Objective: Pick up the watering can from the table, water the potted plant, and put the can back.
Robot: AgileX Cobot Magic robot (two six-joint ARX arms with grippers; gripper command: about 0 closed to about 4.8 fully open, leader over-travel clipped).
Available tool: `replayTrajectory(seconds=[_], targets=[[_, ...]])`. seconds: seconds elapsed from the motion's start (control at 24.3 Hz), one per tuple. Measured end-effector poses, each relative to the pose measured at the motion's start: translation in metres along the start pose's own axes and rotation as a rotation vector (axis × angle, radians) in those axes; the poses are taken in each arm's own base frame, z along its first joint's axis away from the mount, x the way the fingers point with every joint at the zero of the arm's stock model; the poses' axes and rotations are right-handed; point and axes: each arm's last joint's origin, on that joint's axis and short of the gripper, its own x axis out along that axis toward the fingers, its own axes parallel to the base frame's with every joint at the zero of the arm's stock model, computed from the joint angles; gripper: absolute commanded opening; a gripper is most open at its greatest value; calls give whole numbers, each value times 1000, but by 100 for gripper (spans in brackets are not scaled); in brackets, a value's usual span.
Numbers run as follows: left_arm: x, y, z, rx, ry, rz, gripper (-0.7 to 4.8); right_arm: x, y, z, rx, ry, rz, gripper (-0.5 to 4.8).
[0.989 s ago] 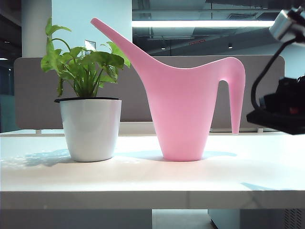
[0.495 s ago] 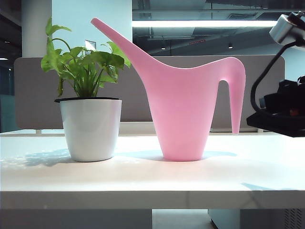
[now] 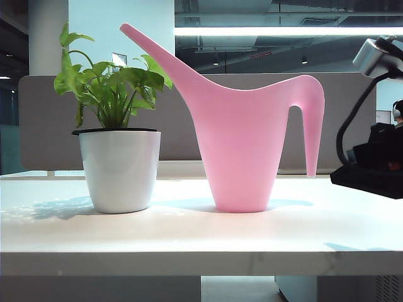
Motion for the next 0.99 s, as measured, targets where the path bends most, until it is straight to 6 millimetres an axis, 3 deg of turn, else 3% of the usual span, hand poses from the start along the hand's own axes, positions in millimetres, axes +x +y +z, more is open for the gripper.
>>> replayTrajectory(seconds=[0.33,0.49,0.74,0.99], targets=[[0,0,0,0,0,0,3,-2,-4,4,-44,-19,-67,-6],[0,0,0,0,0,0,3,-17,-30,18,-22,-102,-309,-5],[0,0,0,0,0,0,3,-47,-57,30,62,-219,-444,-6],[0,0,0,0,0,0,3,-61,-65,7,116,-29,-367,-6]])
